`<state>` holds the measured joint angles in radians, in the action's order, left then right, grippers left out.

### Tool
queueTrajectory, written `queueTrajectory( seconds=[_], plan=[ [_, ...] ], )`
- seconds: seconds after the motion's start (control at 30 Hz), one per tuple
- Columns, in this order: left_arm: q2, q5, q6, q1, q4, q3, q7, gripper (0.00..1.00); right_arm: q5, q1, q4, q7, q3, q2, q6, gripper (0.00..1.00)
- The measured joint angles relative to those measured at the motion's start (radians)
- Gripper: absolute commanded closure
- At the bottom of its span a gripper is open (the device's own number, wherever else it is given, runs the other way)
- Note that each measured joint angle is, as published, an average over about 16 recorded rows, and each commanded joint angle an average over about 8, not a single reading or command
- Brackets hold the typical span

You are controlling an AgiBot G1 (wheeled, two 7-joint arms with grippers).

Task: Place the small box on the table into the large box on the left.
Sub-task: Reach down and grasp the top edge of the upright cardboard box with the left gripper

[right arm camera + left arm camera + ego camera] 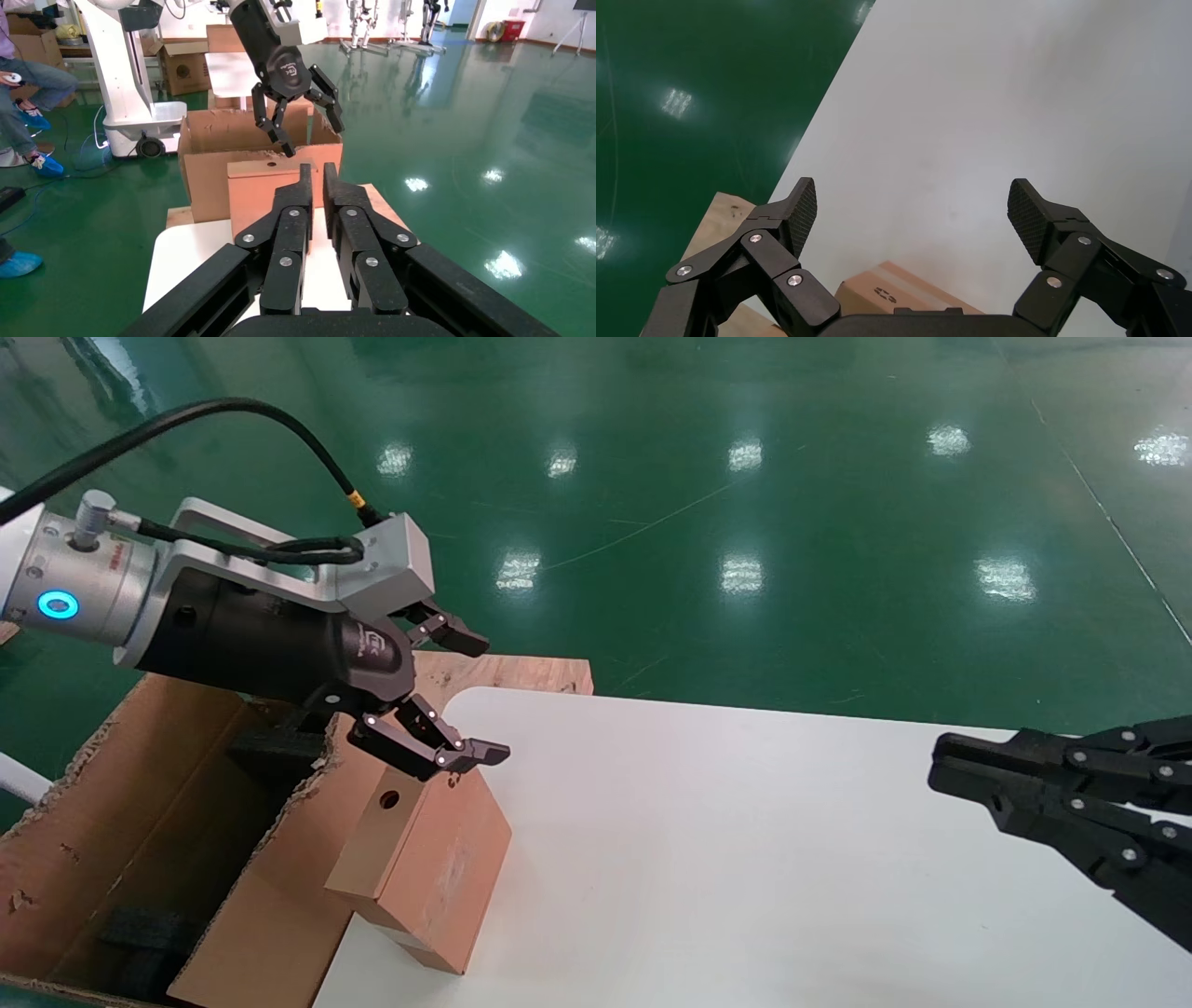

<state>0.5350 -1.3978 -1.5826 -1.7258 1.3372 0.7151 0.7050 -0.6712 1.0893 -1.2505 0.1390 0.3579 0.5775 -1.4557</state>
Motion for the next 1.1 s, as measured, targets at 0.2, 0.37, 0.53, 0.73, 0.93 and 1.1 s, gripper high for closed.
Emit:
queueTrajectory(
  seconds=[0.2,0.37,0.53,0.73,0.93,1.1],
  plan=[
    [0.029,-0.054,0.007,-0.038,-0.006,0.052,0.022,0.00,0.000,0.000,0.000,0.000,0.000,0.000,0.000,1.00],
    [0.080,-0.139,0.007,-0.093,-0.010,0.126,0.071,0.00,0.000,0.000,0.000,0.000,0.000,0.000,0.000,1.00],
    [0.132,-0.224,0.002,-0.171,-0.011,0.227,0.144,0.00,0.000,0.000,0.000,0.000,0.000,0.000,0.000,1.00],
    [0.163,-0.269,0.000,-0.250,-0.013,0.333,0.225,0.00,0.000,0.000,0.000,0.000,0.000,0.000,0.000,1.00],
    [0.164,-0.258,0.006,-0.281,-0.016,0.380,0.259,0.00,0.001,0.000,0.000,0.000,0.000,0.000,0.000,1.00],
    [0.170,-0.265,0.014,-0.291,-0.022,0.397,0.265,0.00,0.001,0.000,0.000,0.000,0.000,0.000,0.000,1.00]
  ],
)
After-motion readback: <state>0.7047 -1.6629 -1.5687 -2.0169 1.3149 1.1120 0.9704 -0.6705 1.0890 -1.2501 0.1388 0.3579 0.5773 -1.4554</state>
